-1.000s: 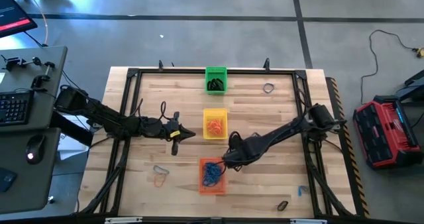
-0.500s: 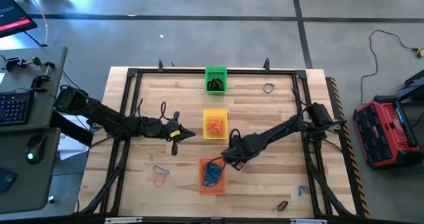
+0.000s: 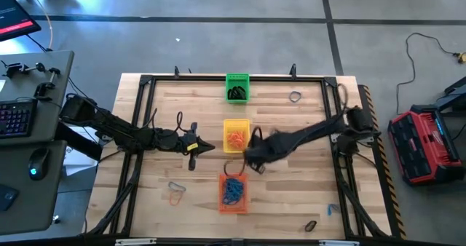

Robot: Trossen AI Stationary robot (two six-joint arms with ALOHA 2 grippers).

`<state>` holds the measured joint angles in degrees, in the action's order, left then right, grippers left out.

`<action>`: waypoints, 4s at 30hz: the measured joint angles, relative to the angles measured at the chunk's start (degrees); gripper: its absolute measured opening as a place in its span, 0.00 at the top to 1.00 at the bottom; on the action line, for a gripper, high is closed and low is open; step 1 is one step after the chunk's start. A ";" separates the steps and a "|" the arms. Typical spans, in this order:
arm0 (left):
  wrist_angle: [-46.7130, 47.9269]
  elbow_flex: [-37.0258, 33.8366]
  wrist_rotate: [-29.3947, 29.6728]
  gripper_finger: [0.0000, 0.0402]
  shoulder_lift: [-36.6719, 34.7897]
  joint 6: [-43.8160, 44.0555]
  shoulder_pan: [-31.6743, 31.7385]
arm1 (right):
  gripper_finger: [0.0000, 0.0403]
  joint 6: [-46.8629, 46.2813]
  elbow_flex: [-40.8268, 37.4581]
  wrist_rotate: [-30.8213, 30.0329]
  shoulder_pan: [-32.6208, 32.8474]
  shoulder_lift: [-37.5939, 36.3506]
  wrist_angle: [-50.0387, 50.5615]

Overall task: Sort rubber bands into baskets
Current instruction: Put the black rubber band into the green bin, then put the blue rubber band into the orange bin

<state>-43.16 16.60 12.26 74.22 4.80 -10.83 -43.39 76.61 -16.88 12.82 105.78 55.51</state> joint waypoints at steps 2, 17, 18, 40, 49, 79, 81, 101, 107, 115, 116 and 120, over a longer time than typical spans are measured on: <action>0.04 0.00 0.04 0.99 0.00 0.06 0.37 | 0.99 4.31 0.87 -2.99 -2.76 -1.69 -0.32; 0.08 0.00 0.28 0.99 0.00 2.17 2.21 | 1.00 35.99 3.84 -1.03 -29.24 -1.85 -33.09; 0.09 0.00 0.28 0.99 0.00 2.37 2.21 | 1.00 36.30 3.83 0.25 -30.66 -1.61 -34.07; 0.18 -0.02 0.32 0.99 -0.02 4.04 2.19 | 1.00 41.39 28.47 11.78 -43.39 18.23 -15.72; 0.29 -0.02 0.32 0.99 -0.02 4.04 2.19 | 0.96 42.10 31.32 16.49 -44.10 22.68 -12.97; 0.42 -0.04 0.32 0.99 -0.02 4.09 2.17 | 1.00 41.27 7.14 15.66 -46.54 1.10 -20.26; 0.39 -0.04 0.32 0.99 -0.02 3.85 2.17 | 1.00 38.15 -2.35 14.81 -46.78 -3.42 -27.45; 1.01 -0.04 0.32 0.99 -0.02 3.04 2.19 | 0.72 19.37 -39.77 1.75 -52.61 -22.54 -40.90; 1.40 -0.04 0.32 0.99 -0.02 3.06 2.19 | 0.58 22.56 -41.04 -1.54 -52.70 -22.54 -43.93; 1.49 -0.04 0.32 0.99 -0.02 3.06 2.19 | 0.65 21.36 -42.64 2.07 -55.40 -17.11 -48.59; 1.53 -0.04 0.32 0.99 -0.02 3.06 2.19 | 0.66 21.30 -42.63 2.04 -55.50 -16.18 -49.17; 1.66 -0.04 0.32 0.99 -0.02 3.08 2.19 | 0.77 21.33 -42.29 2.44 -55.34 -14.87 -50.85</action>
<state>-41.50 16.56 12.58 74.19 7.88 -8.64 -22.06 34.32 -14.44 -42.52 90.91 4.65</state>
